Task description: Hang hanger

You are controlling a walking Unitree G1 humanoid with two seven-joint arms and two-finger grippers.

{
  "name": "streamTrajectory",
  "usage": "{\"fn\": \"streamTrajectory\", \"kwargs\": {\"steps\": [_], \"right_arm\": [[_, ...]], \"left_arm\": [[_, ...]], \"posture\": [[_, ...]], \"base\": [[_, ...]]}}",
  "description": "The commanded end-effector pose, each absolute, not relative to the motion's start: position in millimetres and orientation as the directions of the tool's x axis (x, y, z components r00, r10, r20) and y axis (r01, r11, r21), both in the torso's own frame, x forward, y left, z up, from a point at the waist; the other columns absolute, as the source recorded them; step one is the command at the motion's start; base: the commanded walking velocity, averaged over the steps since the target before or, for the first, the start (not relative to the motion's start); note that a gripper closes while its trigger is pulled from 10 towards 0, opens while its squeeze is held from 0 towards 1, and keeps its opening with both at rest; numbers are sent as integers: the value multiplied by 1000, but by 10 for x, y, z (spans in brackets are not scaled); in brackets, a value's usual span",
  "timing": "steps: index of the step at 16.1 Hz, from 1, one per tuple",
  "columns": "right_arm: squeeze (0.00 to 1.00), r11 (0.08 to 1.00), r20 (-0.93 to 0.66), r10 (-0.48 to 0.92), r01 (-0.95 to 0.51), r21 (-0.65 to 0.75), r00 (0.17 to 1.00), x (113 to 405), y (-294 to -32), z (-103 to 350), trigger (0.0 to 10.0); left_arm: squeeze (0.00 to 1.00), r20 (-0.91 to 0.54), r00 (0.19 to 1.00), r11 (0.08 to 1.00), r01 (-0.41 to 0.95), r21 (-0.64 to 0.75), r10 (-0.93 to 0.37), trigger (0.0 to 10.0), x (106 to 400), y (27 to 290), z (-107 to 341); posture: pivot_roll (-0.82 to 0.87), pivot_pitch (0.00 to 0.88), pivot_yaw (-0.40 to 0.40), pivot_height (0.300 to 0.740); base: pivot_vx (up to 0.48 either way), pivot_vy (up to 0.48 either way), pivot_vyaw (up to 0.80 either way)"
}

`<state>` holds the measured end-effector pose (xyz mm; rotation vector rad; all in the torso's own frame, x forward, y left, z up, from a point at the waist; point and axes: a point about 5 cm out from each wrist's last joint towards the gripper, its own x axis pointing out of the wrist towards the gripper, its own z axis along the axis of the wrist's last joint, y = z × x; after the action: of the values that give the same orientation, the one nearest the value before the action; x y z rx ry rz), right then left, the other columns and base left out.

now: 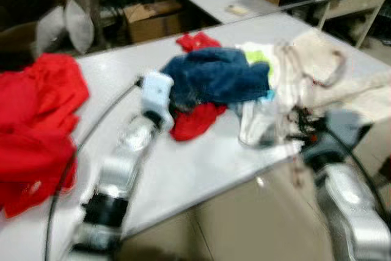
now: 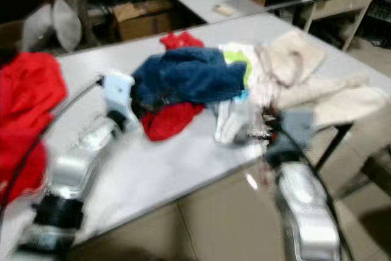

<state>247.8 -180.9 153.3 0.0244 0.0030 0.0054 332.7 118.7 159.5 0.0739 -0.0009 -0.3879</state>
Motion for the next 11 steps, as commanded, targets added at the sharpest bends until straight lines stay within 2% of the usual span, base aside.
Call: {"fn": "streamTrajectory", "kwargs": {"steps": [1,3,4,6,7,8,9,11], "right_arm": [[0,1000,6,-28,28,11,1000,2454,-1904,1549,10000],[0,999,17,-31,31,13,999,2433,-1917,1567,10000],[0,999,19,-32,32,16,999,2424,-1917,1568,10000],[0,999,18,-27,27,22,999,2409,-1901,1558,10000],[0,999,20,-24,23,24,1000,2413,-1893,1561,10000],[0,999,20,-24,23,24,1000,2413,-1893,1561,10000],[0,1000,24,-15,14,25,1000,2422,-1882,1570,10000],[0,1000,27,-9,8,27,1000,2426,-1878,1572,10000]], "left_arm": [[1000,0,921,918,387,91,-389,10000,3382,1120,1646],[1000,10,952,948,302,95,-305,10000,3479,1237,1690],[1000,16,963,960,267,84,-269,10000,3498,1305,1702],[843,-5,972,966,235,107,-235,10000,3542,1475,1673],[463,-33,978,971,210,117,-208,10000,3576,1530,1637],[463,-33,978,971,210,117,-208,10000,3576,1530,1637],[0,-67,991,986,124,112,-117,10000,3644,1679,1591],[0,-89,991,985,113,127,-102,10000,3691,1772,1538]], "posture": [[25,0,63,740],[17,0,70,740],[17,0,70,740],[20,0,68,740],[23,0,67,740],[23,0,67,740],[23,0,67,740],[25,0,66,740]], "base": [[371,0,0],[326,0,0],[0,0,0],[0,0,0],[0,0,0],[0,0,0],[0,0,0],[0,0,0]]}}
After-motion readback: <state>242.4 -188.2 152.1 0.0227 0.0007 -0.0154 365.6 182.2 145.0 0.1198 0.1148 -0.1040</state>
